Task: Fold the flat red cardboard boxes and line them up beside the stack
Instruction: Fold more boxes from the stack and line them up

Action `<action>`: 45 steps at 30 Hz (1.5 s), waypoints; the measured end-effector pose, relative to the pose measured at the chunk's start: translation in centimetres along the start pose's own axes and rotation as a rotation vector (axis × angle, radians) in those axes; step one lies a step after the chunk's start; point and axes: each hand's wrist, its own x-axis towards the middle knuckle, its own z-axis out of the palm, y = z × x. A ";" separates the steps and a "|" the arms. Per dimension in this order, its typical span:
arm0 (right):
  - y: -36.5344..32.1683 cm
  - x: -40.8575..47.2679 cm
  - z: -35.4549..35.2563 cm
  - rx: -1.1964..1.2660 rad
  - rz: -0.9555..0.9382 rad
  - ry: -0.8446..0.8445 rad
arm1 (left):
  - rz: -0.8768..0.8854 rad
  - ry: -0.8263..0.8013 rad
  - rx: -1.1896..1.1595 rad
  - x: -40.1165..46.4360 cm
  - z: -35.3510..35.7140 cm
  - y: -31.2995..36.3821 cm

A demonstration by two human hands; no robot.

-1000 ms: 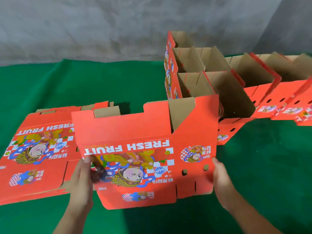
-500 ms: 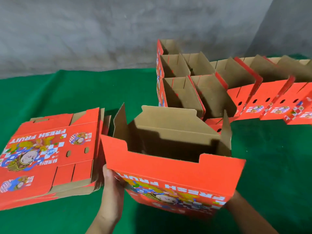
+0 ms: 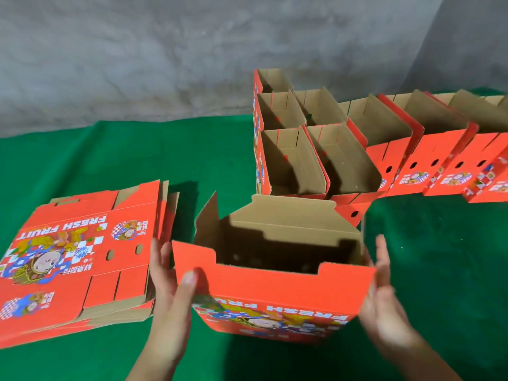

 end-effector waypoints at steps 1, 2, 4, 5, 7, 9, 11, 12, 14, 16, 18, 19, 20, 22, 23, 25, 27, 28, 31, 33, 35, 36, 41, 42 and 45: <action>0.3 -0.3 -0.3 0.057 -0.016 -0.099 | 0.001 -0.011 -0.007 0.2 0.0 0.8; 0.7 -0.5 -0.5 0.053 -0.024 -0.160 | 0.006 -0.030 0.040 0.3 0.1 1.5; 1.1 -0.6 -0.7 0.005 -0.012 -0.198 | -0.042 -0.075 0.104 0.6 -0.3 2.6; 1.1 -0.5 -0.8 0.009 -0.019 -0.207 | -0.109 -0.123 0.094 1.1 -0.9 2.8; 0.5 -0.2 -0.5 -0.004 -0.023 -0.223 | -0.265 -0.267 0.063 1.7 -2.3 4.0; 0.4 0.1 -0.8 -0.043 -0.018 -0.257 | -0.391 -0.384 0.053 2.4 -3.1 5.1; 0.3 0.5 -1.2 -0.085 -0.008 -0.279 | -0.429 -0.432 0.077 2.7 -2.8 5.9; 0.2 0.7 -1.5 -0.104 -0.008 -0.293 | -0.411 -0.420 0.102 2.8 -2.3 6.3; 0.1 0.8 -1.9 -0.136 -0.010 -0.325 | -0.316 -0.281 0.127 3.2 -1.0 6.6; -0.2 0.7 -2.0 -0.170 -0.023 -0.369 | -0.105 -0.083 0.292 3.8 0.3 7.1; -0.2 0.7 -2.4 -0.195 -0.024 -0.389 | 0.130 0.019 0.503 4.0 1.4 7.1; -0.3 0.7 -2.5 -0.203 -0.019 -0.389 | 0.208 0.030 0.542 4.3 1.7 7.0; -0.5 0.7 -2.6 -0.217 -0.008 -0.374 | 0.251 0.048 0.555 4.7 2.0 7.0; -0.8 0.5 -2.5 -0.274 -0.013 -0.336 | 0.281 0.158 0.589 5.6 1.9 6.6; -0.9 0.5 -2.6 -0.318 -0.028 -0.308 | 0.268 0.205 0.590 6.0 1.5 6.3; -0.9 0.3 -3.1 -0.386 -0.012 -0.201 | 0.213 0.216 0.559 6.8 0.4 6.0; -0.8 0.1 -3.2 -0.384 0.006 -0.081 | 0.151 0.104 0.300 6.4 0.1 5.7; -0.7 0.0 -2.7 -0.359 0.018 -0.031 | 0.132 0.067 0.175 6.0 0.2 5.3; -0.6 -0.2 -0.4 -0.178 0.024 -0.017 | 0.194 -0.010 0.142 4.8 0.5 4.0; -0.6 -0.5 1.0 -0.062 -0.007 -0.043 | 0.240 -0.016 0.218 4.9 0.5 3.8; -0.7 -0.6 1.4 -0.029 -0.019 -0.012 | 0.275 -0.037 0.221 5.1 0.6 4.0; -0.6 -0.5 1.4 -0.042 -0.018 -0.003 | 0.287 -0.057 0.209 5.1 0.7 4.0; -1.2 -0.5 2.3 -0.271 -0.041 -0.012 | 0.247 -0.090 0.098 5.3 0.8 3.7; -1.3 -0.4 2.4 -0.311 -0.055 -0.001 | 0.212 -0.100 0.019 5.3 0.7 3.5; -1.7 -0.2 2.4 -0.404 -0.146 -0.029 | 0.154 -0.175 -0.190 5.5 0.6 3.0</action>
